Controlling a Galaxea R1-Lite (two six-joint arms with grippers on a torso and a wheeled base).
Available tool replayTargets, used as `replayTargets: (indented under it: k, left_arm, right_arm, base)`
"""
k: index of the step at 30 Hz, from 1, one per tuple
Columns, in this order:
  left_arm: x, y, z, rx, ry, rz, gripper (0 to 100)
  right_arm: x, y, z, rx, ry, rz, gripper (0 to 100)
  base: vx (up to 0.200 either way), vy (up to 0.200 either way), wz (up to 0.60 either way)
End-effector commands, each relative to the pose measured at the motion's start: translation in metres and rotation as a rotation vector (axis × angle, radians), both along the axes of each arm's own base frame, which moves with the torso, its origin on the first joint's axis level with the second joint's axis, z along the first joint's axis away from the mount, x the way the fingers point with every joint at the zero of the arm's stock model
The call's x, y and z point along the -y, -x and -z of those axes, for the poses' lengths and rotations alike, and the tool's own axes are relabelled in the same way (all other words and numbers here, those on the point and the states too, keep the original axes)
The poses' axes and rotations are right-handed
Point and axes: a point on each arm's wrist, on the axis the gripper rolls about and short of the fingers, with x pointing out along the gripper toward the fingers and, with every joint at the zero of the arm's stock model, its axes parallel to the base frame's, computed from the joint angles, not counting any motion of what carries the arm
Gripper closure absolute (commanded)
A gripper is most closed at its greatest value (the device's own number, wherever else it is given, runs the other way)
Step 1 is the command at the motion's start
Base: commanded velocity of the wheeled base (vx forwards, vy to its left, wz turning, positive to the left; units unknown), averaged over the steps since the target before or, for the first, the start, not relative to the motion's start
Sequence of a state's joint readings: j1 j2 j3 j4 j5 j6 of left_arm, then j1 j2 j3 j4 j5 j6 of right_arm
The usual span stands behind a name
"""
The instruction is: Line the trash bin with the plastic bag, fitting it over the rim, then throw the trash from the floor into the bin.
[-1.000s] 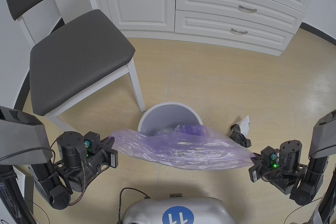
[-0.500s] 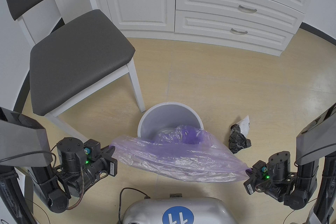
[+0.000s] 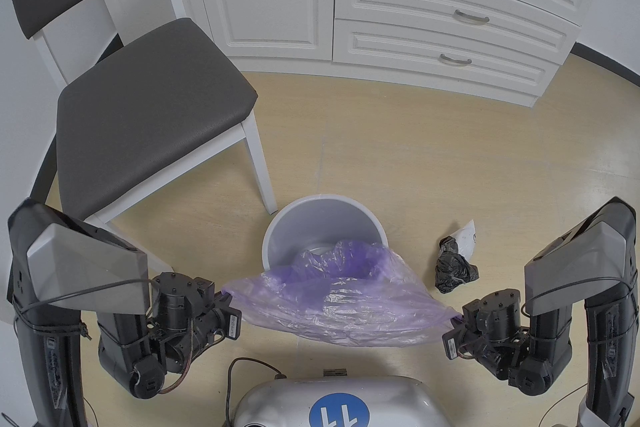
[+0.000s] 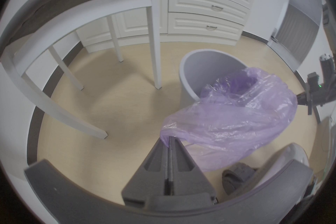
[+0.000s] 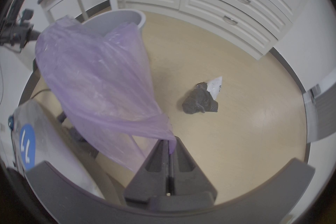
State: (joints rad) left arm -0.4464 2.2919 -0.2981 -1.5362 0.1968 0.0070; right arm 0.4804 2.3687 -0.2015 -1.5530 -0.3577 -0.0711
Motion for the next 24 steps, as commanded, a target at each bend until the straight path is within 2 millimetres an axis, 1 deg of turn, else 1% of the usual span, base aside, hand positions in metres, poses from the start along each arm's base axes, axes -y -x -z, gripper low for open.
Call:
replayTargets:
  k: [1,2,3,8,10,12,15,18,19,22,24]
  left_arm:
    - [0.012,-0.035,0.034,0.017,0.044,-0.132,100]
    - [0.015,-0.042,0.034,0.042,0.070,-0.171,100]
    - [0.015,-0.045,0.033,0.053,0.084,-0.184,100]
    - [0.016,-0.046,0.024,0.073,0.120,-0.191,100]
    - [0.015,-0.044,0.015,0.086,0.136,-0.188,100]
    - [0.014,-0.042,0.011,0.090,0.141,-0.186,100]
    - [0.011,-0.033,-0.004,0.094,0.164,-0.161,100]
    - [0.007,-0.021,-0.017,0.082,0.192,-0.100,100]
    - [0.006,-0.018,-0.020,0.079,0.199,-0.083,100]
    - [0.005,-0.012,-0.024,0.068,0.205,-0.053,100]
    - [0.005,-0.011,-0.023,0.064,0.203,-0.050,100]
  right_arm:
    - [-0.016,-0.033,0.000,0.131,-0.131,0.102,100]
    - [-0.019,-0.037,-0.002,0.148,-0.156,0.110,100]
    - [-0.019,-0.039,-0.002,0.151,-0.163,0.113,100]
    - [-0.017,-0.037,-0.003,0.146,-0.164,0.112,100]
    - [-0.017,-0.036,-0.004,0.143,-0.166,0.105,100]
    - [-0.016,-0.035,-0.004,0.139,-0.165,0.104,100]
    - [-0.016,-0.033,-0.006,0.137,-0.166,0.100,100]
    - [-0.015,-0.031,-0.008,0.132,-0.168,0.094,100]
    - [-0.014,-0.030,-0.009,0.132,-0.171,0.092,0]
    - [-0.009,-0.023,-0.016,0.119,-0.183,0.064,0]
    - [0.000,-0.008,-0.026,0.081,-0.194,0.006,0]
  base:
    - [0.000,0.000,0.00]
    - [0.000,0.000,0.00]
    - [0.000,0.000,0.00]
    - [0.000,0.000,0.00]
    - [0.000,0.000,0.00]
    - [0.000,0.000,0.00]
    - [0.000,0.000,0.00]
    - [0.000,0.000,0.00]
    - [0.000,0.000,0.00]
    - [0.000,0.000,0.00]
    - [0.000,0.000,0.00]
